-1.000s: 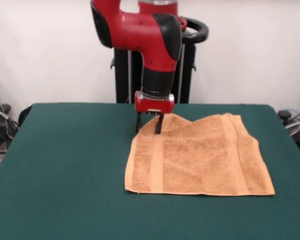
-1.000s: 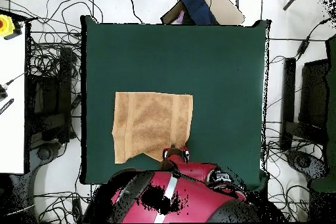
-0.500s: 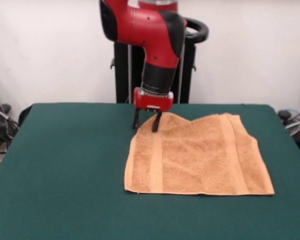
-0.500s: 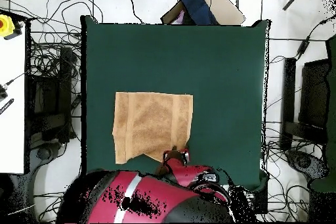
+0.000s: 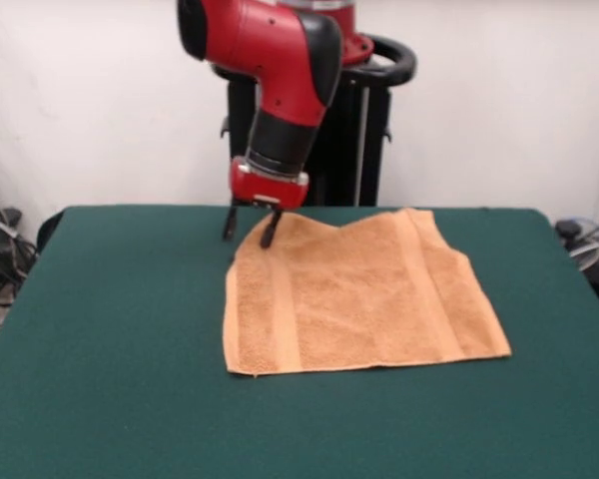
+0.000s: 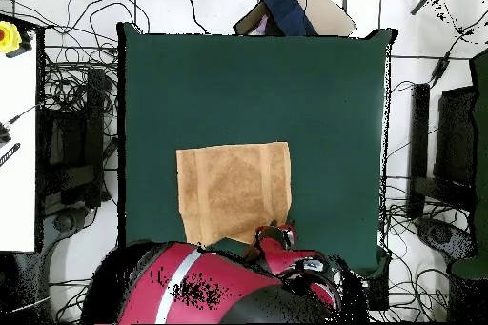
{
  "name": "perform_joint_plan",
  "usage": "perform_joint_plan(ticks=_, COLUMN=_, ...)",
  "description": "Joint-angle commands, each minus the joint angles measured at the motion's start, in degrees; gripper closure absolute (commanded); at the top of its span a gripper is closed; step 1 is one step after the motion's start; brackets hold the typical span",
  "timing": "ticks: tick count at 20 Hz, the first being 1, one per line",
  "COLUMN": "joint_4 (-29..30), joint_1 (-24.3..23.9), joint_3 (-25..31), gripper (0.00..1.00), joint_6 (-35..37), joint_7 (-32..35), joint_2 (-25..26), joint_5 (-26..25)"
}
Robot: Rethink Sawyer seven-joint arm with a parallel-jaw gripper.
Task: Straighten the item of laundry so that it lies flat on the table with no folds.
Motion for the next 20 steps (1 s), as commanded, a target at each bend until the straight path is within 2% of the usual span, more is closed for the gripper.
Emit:
perform_joint_plan(ticks=1, joint_4=-10.54, joint_1=-0.52, joint_3=-3.69, gripper=0.0, joint_6=-2.4, joint_7=1.63, joint_2=4.33, joint_5=-1.17)
perform_joint_plan(ticks=7, joint_4=-11.11, joint_1=-1.32, joint_3=-2.54, gripper=0.0, joint_6=-2.46, joint_7=2.87, joint_2=4.63, joint_5=-2.58)
perform_joint_plan(ticks=11, joint_4=-7.44, joint_1=-9.47, joint_3=9.06, gripper=0.0, joint_6=7.74, joint_7=3.26, joint_2=-4.68, joint_5=-11.63)
perform_joint_plan(ticks=15, joint_4=-2.23, joint_1=-11.6, joint_3=16.02, gripper=0.0, joint_6=18.0, joint_7=3.47, joint_2=-15.0, joint_5=-10.24)
perform_joint_plan(ticks=20, joint_4=2.66, joint_1=-12.03, joint_3=21.92, gripper=0.0, joint_6=25.35, joint_7=4.46, joint_2=-21.68, joint_5=-5.87)
